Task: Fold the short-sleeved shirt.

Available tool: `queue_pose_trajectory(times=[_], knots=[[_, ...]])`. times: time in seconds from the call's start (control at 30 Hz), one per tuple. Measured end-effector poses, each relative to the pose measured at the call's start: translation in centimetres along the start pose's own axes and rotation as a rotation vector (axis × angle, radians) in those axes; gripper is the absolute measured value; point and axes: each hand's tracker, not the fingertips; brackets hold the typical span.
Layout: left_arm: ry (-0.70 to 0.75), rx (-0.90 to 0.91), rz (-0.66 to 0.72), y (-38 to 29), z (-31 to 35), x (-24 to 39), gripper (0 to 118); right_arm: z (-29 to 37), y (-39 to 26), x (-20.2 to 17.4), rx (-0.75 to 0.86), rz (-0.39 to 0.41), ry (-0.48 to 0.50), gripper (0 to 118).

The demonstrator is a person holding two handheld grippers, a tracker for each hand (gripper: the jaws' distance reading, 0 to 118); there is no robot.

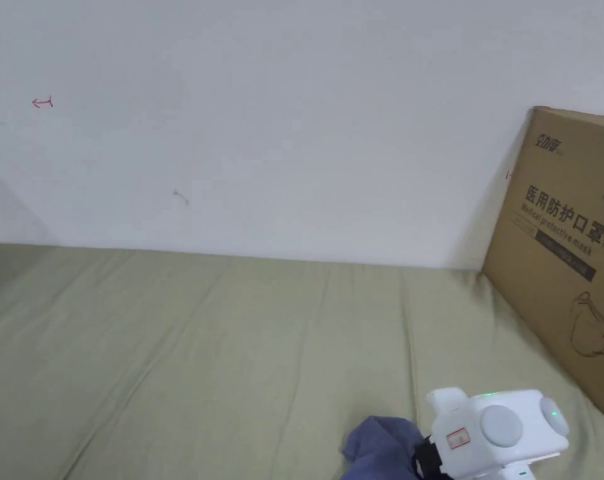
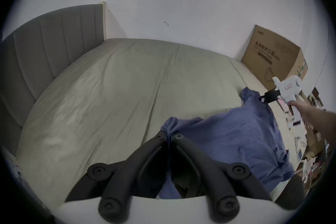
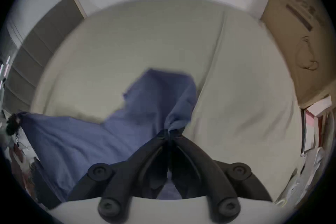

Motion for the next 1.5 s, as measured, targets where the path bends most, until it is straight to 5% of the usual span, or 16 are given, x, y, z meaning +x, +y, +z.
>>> queue_pose_trajectory(times=[0.27,0.73,1.0,1.27,1.5], knots=[[-0.096,0.124,0.069,5.6,3.9,0.9,2,18.6,-1.4,2.9,0.380,-0.254,0.099,0],[-0.097,0.308,-0.052,21.8,11.2,4.5,2,38.6,3.2,1.0,0.629,-0.160,0.001,0],[-0.084,0.395,-0.015,28.8,9.7,5.6,2,41.5,12.5,0.6,0.739,-0.157,-0.088,0],[-0.084,0.453,0.046,36.2,4.8,6.9,2,41.8,23.0,1.0,0.841,-0.234,-0.137,0],[-0.041,0.632,0.101,42.2,1.3,7.5,2,43.2,29.4,0.2,0.970,-0.170,-0.211,0]])
